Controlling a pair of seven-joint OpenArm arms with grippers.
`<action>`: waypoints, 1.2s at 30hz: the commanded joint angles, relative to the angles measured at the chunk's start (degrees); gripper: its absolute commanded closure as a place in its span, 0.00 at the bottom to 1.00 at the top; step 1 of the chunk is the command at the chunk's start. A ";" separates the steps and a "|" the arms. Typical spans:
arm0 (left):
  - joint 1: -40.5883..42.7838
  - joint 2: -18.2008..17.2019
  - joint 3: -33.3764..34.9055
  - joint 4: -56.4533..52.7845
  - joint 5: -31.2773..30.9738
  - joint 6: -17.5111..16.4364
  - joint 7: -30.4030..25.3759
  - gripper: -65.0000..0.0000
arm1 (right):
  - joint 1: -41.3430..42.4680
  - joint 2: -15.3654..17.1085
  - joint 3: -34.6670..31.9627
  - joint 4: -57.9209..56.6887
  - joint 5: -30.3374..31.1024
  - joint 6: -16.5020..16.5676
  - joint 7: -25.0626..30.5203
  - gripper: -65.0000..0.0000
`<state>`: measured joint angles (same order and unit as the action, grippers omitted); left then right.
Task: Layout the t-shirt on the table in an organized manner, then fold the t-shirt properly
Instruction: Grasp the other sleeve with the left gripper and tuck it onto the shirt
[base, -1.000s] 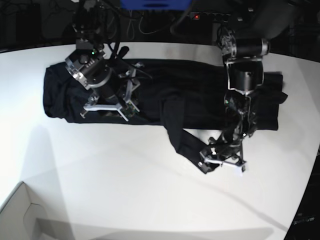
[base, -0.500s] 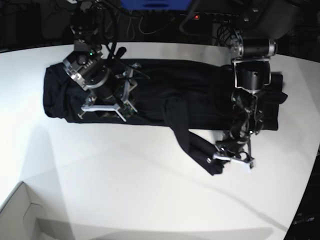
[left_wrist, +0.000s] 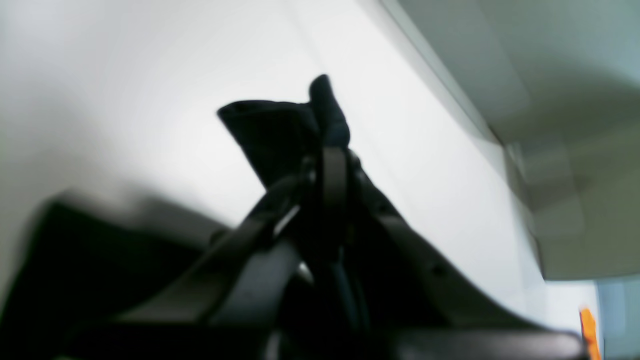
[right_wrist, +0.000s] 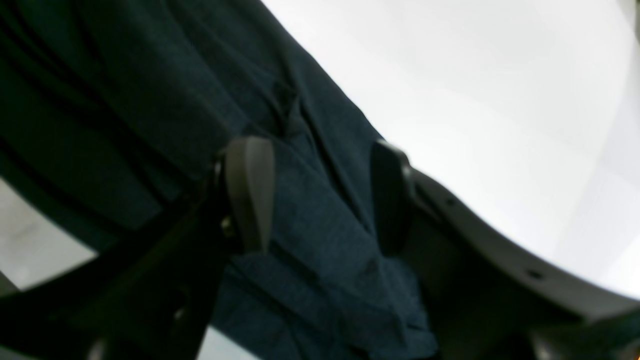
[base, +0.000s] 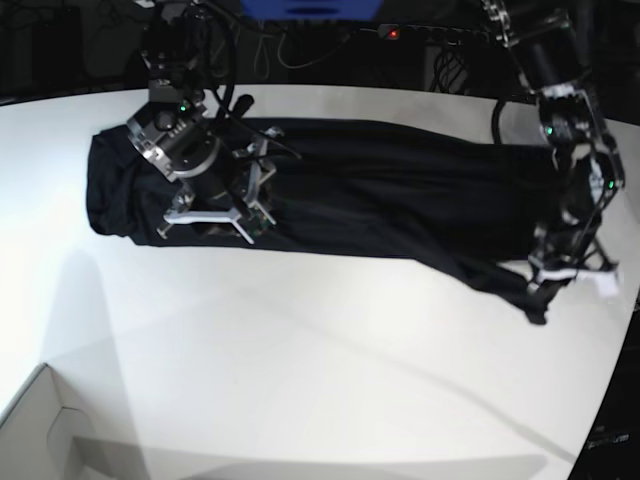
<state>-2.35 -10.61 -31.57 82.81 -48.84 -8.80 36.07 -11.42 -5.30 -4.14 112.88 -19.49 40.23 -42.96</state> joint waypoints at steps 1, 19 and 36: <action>1.16 -0.69 -1.61 2.25 -2.02 -0.65 -0.60 1.00 | 0.39 -0.28 -0.12 0.92 0.45 -0.23 1.07 0.53; 11.54 -0.42 -10.67 3.30 -2.81 -1.18 -0.60 1.00 | -0.40 -1.42 -0.21 0.92 0.54 -0.23 0.72 0.53; 14.61 -0.16 -10.85 3.30 -2.90 -1.18 7.31 0.60 | -1.55 -1.51 -0.47 0.92 0.54 -0.23 0.72 0.53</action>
<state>12.51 -9.96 -42.02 84.97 -50.63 -9.28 43.79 -13.37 -6.50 -4.36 112.86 -19.51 40.23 -43.31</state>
